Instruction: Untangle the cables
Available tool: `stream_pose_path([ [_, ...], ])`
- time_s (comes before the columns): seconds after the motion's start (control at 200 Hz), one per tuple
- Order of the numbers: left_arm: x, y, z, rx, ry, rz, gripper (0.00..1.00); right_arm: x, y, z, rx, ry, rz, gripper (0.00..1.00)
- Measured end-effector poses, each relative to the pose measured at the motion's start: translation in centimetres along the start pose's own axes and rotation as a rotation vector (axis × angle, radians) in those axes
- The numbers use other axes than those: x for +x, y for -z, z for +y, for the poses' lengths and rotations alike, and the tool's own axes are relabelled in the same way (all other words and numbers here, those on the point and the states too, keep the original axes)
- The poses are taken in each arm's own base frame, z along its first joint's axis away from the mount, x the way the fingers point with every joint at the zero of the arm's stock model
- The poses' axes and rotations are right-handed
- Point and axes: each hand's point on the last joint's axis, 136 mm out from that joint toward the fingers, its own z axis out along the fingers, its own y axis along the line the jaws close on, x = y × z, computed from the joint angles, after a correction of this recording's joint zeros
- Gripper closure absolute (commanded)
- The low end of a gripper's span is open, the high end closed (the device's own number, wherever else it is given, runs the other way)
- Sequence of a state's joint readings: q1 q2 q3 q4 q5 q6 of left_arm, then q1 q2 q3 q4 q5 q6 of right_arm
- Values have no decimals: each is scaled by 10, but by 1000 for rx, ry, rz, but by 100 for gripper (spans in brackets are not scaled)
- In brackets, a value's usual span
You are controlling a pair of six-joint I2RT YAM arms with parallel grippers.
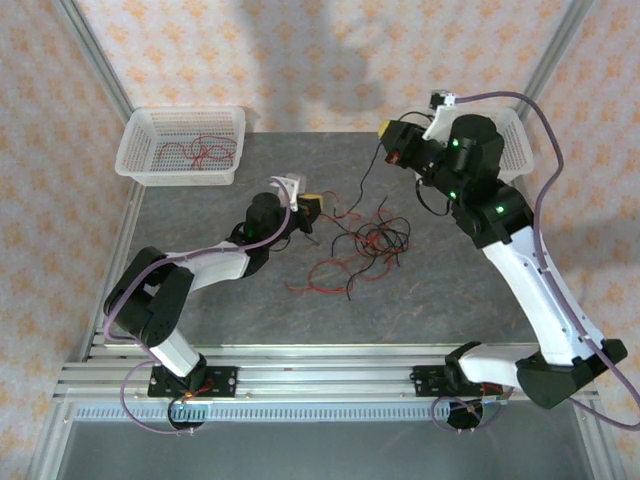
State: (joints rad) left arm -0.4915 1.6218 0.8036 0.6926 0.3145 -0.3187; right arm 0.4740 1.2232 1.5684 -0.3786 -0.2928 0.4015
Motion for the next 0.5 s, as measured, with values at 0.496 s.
stream_pose_path([
  [0.496, 39, 34, 79, -364, 29, 22, 100, -79, 62, 7, 152, 71, -264, 100],
])
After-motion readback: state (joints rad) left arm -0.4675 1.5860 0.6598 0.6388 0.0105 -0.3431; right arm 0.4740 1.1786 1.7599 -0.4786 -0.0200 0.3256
